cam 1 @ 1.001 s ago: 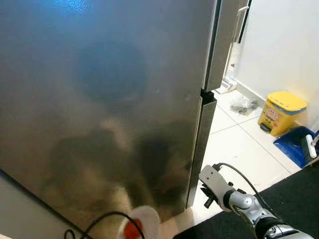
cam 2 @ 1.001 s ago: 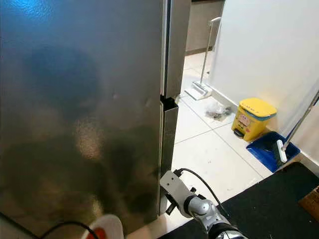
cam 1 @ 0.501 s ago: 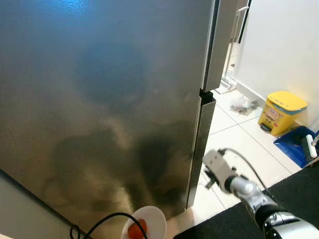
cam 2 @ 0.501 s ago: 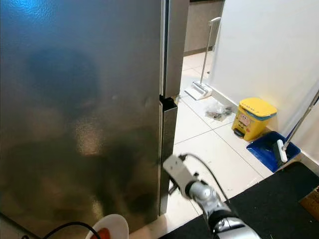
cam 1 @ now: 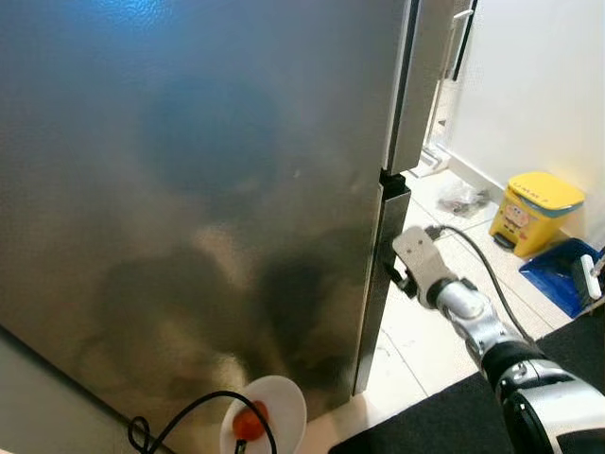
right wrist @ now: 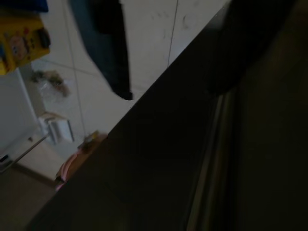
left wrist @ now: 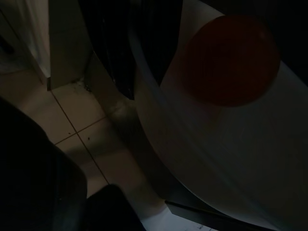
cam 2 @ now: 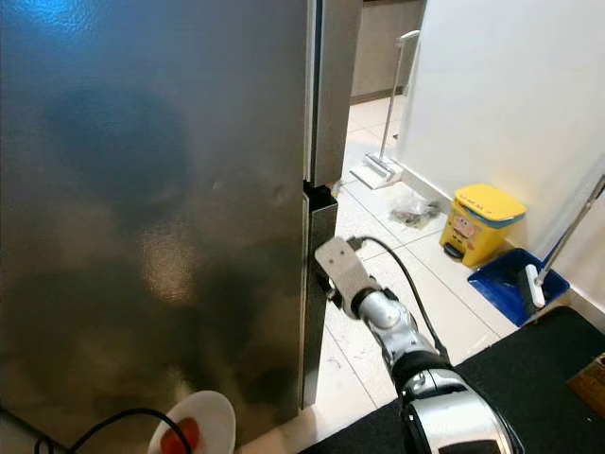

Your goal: Restocking fridge

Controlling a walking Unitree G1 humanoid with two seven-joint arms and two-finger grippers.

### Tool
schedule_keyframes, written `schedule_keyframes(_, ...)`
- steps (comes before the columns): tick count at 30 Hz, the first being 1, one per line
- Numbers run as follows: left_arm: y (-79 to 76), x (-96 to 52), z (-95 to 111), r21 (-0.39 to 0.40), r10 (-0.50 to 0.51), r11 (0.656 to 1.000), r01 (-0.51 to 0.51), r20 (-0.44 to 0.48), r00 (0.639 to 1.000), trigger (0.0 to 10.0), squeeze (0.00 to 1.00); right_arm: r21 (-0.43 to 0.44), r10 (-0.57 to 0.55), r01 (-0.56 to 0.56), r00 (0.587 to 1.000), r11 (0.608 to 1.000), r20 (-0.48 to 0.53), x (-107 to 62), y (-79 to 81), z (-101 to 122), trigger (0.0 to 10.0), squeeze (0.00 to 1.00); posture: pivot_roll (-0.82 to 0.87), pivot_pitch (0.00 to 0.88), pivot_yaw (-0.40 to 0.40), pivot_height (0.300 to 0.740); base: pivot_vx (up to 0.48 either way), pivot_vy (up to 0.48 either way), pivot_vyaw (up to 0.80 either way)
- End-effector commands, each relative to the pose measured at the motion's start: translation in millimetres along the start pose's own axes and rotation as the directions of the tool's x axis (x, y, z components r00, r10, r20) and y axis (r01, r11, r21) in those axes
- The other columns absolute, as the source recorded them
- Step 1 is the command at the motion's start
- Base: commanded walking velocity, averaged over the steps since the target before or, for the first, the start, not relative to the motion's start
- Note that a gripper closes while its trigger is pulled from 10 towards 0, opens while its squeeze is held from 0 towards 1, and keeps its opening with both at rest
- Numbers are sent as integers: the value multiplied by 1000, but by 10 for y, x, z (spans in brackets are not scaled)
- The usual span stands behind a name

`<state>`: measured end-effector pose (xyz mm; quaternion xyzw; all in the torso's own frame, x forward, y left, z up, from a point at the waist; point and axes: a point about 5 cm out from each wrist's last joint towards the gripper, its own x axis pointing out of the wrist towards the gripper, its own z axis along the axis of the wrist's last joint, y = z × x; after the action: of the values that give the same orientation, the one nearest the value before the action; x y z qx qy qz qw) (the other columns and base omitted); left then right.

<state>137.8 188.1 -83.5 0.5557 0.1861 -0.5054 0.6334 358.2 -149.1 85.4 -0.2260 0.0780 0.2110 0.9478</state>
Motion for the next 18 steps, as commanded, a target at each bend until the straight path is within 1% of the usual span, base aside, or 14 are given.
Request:
schedule_keyframes(1, 30, -39, -79, -9, 17, 1000, -17, -29, 999, 10000, 0, 18, -22, 22, 1000, 1000, 18, 9, -23, 35, 10000, 1000, -9, 9, -15, 740, 0, 0, 0)
schedule_keyframes(3, 32, -34, -84, -21, 6, 1000, -7, -38, 999, 10000, 0, 20, -15, 14, 1000, 1000, 24, 18, -17, 54, 10000, 1000, -9, 9, -16, 740, 0, 0, 0)
schedule_keyframes(4, 32, -33, -88, -28, 1, 1000, -2, -43, 999, 10000, 0, 22, -14, 14, 1000, 1000, 26, 21, -14, 59, 10000, 820, -10, 7, -15, 740, 0, 0, 0)
schedule_keyframes(6, 31, -33, -90, -31, -2, 1000, 0, -46, 999, 10000, 0, 23, -14, 14, 1000, 1000, 27, 22, -13, 60, 10000, 820, -10, 7, -15, 740, 0, 0, 0)
schedule_keyframes(7, 37, -29, -98, -41, -4, 999, 2, -57, 998, 10000, 0, 28, -9, 8, 999, 1000, 32, 26, -8, 69, 10000, 0, -14, 6, -15, 740, 0, -480, 0)
schedule_keyframes(10, 47, -25, -99, -43, 1, 999, -3, -60, 998, 10000, 0, 32, -1, 0, 999, 999, 37, 28, -4, 78, 10000, 0, -14, 5, -15, 740, 0, -475, 0)
schedule_keyframes(12, 57, -24, -97, -59, 11, 998, -14, -60, 998, 10000, 0, 32, 2, -3, 999, 999, 42, 28, -8, 86, 10000, 0, -16, 4, -14, 740, 0, 0, 0)
schedule_keyframes(18, 70, -13, -87, -70, 12, 997, -16, -59, 998, 10000, 0, 32, 15, -16, 998, 999, 54, 30, -6, 103, 10000, 0, -22, 3, -14, 740, 0, 0, 0)
